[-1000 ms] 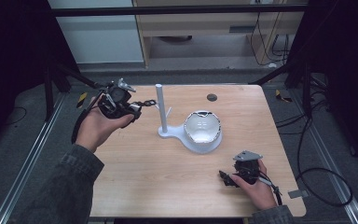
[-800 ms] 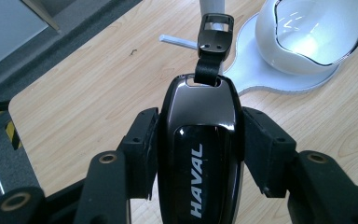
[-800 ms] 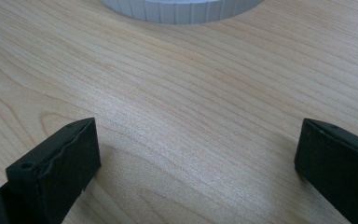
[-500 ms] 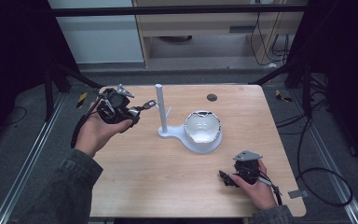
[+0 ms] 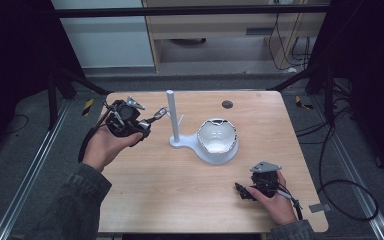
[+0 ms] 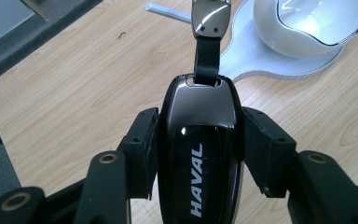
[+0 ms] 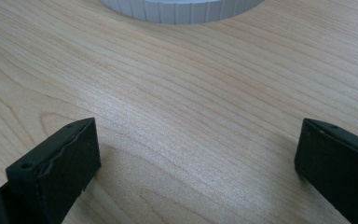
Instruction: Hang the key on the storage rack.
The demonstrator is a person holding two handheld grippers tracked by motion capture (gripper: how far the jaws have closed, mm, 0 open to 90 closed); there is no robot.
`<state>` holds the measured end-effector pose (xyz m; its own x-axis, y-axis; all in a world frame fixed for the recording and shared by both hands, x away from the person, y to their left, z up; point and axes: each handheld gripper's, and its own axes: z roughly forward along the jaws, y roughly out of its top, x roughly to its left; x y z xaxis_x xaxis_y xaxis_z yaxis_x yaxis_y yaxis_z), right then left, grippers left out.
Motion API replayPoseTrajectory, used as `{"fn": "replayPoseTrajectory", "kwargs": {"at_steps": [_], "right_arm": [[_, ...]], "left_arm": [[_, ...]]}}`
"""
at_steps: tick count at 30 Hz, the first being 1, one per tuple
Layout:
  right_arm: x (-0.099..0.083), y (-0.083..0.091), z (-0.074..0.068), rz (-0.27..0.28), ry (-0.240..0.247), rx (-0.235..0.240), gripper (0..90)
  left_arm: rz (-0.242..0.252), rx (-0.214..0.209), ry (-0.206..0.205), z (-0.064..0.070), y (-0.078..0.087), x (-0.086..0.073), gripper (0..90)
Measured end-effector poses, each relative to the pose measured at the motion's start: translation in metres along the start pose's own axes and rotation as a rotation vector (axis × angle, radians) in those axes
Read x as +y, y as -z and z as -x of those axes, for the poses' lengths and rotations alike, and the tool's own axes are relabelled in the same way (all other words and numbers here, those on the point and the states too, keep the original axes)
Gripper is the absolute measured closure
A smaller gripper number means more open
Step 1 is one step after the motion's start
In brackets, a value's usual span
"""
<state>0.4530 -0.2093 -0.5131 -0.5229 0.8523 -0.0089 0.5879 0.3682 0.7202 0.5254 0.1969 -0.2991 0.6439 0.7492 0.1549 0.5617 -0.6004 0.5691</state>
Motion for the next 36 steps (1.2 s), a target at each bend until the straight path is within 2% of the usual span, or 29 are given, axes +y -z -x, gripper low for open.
{"fn": "replayPoseTrajectory", "kwargs": {"at_steps": [18, 27, 36], "right_arm": [[0.000, 0.000, 0.000, 0.000, 0.001, 0.000, 0.4], [0.000, 0.000, 0.000, 0.001, 0.001, 0.000, 0.4], [0.000, 0.000, 0.000, 0.002, -0.005, 0.001, 0.4]], "left_arm": [[-0.009, -0.017, 0.002, 0.007, -0.021, -0.009, 48.9], [0.008, -0.028, 0.012, 0.011, -0.032, -0.014, 48.9], [0.038, -0.012, 0.021, 0.013, -0.042, -0.018, 48.9]]}}
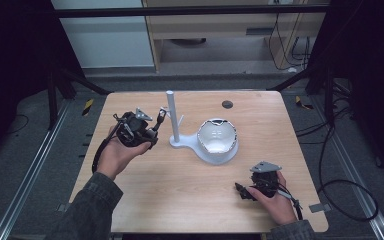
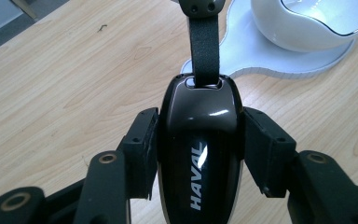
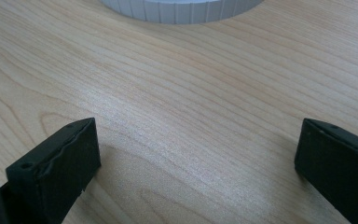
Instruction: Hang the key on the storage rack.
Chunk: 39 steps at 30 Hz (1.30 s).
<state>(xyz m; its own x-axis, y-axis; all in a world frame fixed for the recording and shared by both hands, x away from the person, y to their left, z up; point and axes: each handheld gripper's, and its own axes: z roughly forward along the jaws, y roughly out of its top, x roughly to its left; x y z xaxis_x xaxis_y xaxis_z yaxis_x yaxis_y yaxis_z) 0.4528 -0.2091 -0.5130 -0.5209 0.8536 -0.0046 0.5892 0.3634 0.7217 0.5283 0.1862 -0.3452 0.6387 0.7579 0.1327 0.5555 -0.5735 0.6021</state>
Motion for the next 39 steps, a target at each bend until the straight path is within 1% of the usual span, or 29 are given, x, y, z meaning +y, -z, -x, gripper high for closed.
{"fn": "replayPoseTrajectory", "kwargs": {"at_steps": [2, 5, 8, 9, 10, 13, 14, 17, 18, 19, 20, 21, 25, 28, 29, 32, 34, 39], "right_arm": [[0.000, 0.000, 0.000, 0.000, 0.000, 0.000, 0.4], [0.000, 0.000, 0.000, 0.000, 0.000, 0.000, 0.4], [0.000, 0.000, 0.000, 0.000, 0.000, 0.000, 0.4], [0.000, 0.000, 0.000, 0.000, 0.000, 0.000, 0.4], [0.000, 0.000, 0.000, 0.000, 0.000, 0.000, 0.4], [0.000, 0.000, 0.000, 0.000, 0.000, 0.000, 0.4], [0.000, 0.000, 0.000, 0.000, 0.000, 0.000, 0.4], [0.000, 0.000, 0.000, 0.000, 0.000, 0.000, 0.4], [0.000, 0.000, 0.000, 0.000, 0.000, 0.000, 0.4], [0.000, 0.000, 0.000, 0.000, 0.000, 0.000, 0.4], [0.000, 0.000, 0.000, 0.000, 0.001, 0.000, 0.4], [0.000, 0.000, 0.000, 0.000, 0.001, 0.000, 0.4], [0.000, 0.000, 0.000, 0.000, 0.000, 0.000, 0.4], [0.000, 0.000, 0.000, 0.000, 0.000, 0.000, 0.4], [0.000, 0.000, 0.000, 0.000, 0.000, 0.000, 0.4], [0.000, 0.000, 0.000, 0.000, -0.002, 0.000, 0.4], [0.000, 0.000, 0.000, 0.000, -0.002, 0.000, 0.4], [0.000, 0.000, 0.000, 0.000, 0.001, 0.000, 0.4]], "left_arm": [[0.010, 0.007, 0.001, 0.000, -0.003, -0.001, 48.9], [0.029, 0.007, 0.008, 0.000, -0.008, -0.004, 48.9], [0.060, 0.009, 0.014, 0.001, -0.014, -0.007, 48.9], [0.060, 0.009, 0.014, 0.001, -0.014, -0.007, 49.0], [0.068, 0.016, 0.013, 0.001, -0.016, -0.008, 49.0], [0.083, 0.024, 0.010, 0.003, -0.020, -0.009, 48.9], [0.099, 0.026, 0.012, 0.004, -0.022, -0.010, 48.9], [0.110, 0.031, 0.011, 0.005, -0.025, -0.011, 49.0], [0.126, 0.039, 0.009, 0.007, -0.027, -0.013, 48.9], [0.126, 0.039, 0.009, 0.007, -0.027, -0.013, 48.9], [0.144, 0.039, 0.012, 0.008, -0.030, -0.014, 48.9], [0.144, 0.039, 0.012, 0.008, -0.030, -0.014, 48.9], [0.171, 0.045, 0.016, 0.010, -0.035, -0.017, 48.9], [0.199, 0.055, 0.019, 0.013, -0.039, -0.019, 48.9], [0.199, 0.055, 0.019, 0.013, -0.039, -0.019, 48.9], [0.219, 0.058, 0.021, 0.015, -0.043, -0.020, 48.9], [0.230, 0.055, 0.028, 0.016, -0.045, -0.020, 48.9], [0.241, 0.058, 0.034, 0.018, -0.050, -0.020, 48.9]]}}
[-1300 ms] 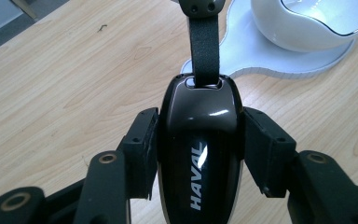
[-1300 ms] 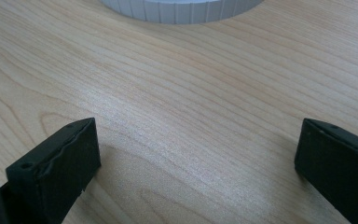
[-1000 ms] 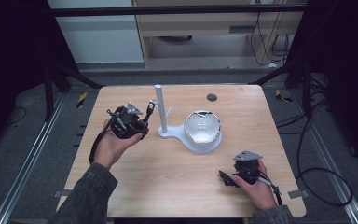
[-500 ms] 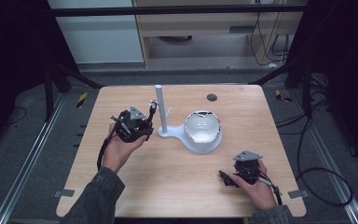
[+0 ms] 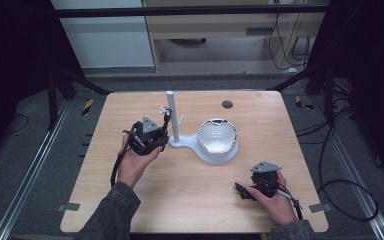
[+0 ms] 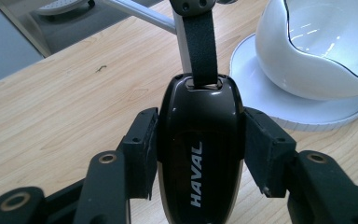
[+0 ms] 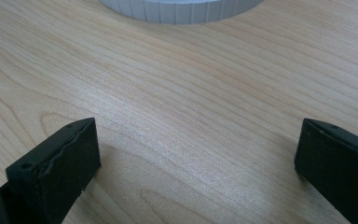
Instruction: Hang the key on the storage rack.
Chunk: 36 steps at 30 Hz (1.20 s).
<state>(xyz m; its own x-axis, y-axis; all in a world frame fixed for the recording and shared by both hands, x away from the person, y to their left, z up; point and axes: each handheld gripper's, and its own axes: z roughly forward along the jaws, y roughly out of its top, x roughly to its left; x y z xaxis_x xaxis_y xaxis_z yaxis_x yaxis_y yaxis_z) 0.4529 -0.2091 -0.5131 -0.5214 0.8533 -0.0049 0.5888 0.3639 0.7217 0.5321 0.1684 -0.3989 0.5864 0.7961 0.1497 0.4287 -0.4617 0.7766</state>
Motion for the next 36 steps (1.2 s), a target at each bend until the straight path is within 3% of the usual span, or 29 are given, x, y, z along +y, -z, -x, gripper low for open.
{"fn": "replayPoseTrajectory", "kwargs": {"at_steps": [11, 36], "right_arm": [[0.000, 0.000, 0.000, 0.000, 0.002, 0.001, 0.4], [0.000, 0.000, 0.000, 0.000, 0.008, 0.001, 0.4]], "left_arm": [[0.034, -0.005, 0.051, 0.001, -0.011, -0.002, 48.9], [0.083, -0.010, 0.115, 0.002, -0.026, -0.006, 48.8]]}}
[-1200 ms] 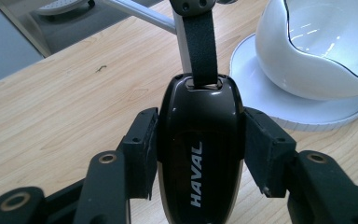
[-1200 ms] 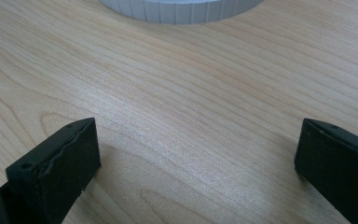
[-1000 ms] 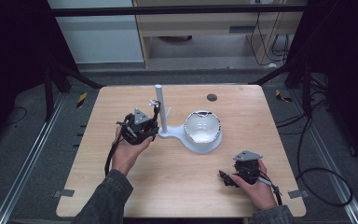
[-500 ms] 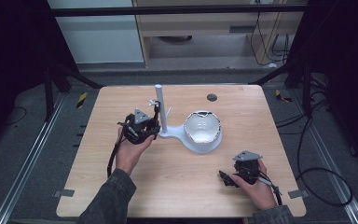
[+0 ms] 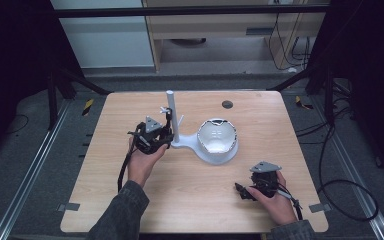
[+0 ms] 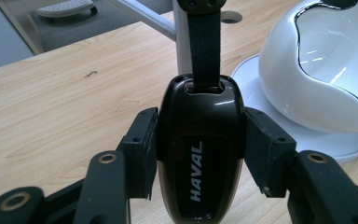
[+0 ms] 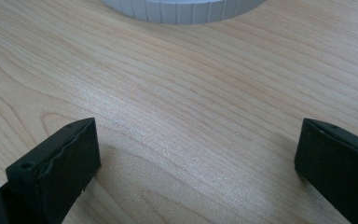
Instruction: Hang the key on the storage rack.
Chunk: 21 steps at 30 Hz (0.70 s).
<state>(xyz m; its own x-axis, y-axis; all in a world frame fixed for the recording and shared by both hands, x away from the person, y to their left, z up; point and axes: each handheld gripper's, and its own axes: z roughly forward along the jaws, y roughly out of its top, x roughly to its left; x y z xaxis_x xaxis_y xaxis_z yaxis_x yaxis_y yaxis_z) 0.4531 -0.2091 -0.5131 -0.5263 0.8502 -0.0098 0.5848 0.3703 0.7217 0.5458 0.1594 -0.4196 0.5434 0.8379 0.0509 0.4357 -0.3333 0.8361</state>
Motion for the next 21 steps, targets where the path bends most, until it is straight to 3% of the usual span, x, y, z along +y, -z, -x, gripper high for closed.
{"fn": "replayPoseTrajectory", "kwargs": {"at_steps": [7, 21], "right_arm": [[0.0001, 0.0000, -0.0001, 0.000, 0.001, 0.000, 0.4], [0.0002, -0.0002, -0.0003, 0.000, 0.002, 0.001, 0.4]], "left_arm": [[0.023, -0.009, 0.024, -0.0005, -0.0023, -0.0027, 48.8], [0.018, -0.025, 0.025, -0.0023, -0.0037, -0.0017, 48.7]]}}
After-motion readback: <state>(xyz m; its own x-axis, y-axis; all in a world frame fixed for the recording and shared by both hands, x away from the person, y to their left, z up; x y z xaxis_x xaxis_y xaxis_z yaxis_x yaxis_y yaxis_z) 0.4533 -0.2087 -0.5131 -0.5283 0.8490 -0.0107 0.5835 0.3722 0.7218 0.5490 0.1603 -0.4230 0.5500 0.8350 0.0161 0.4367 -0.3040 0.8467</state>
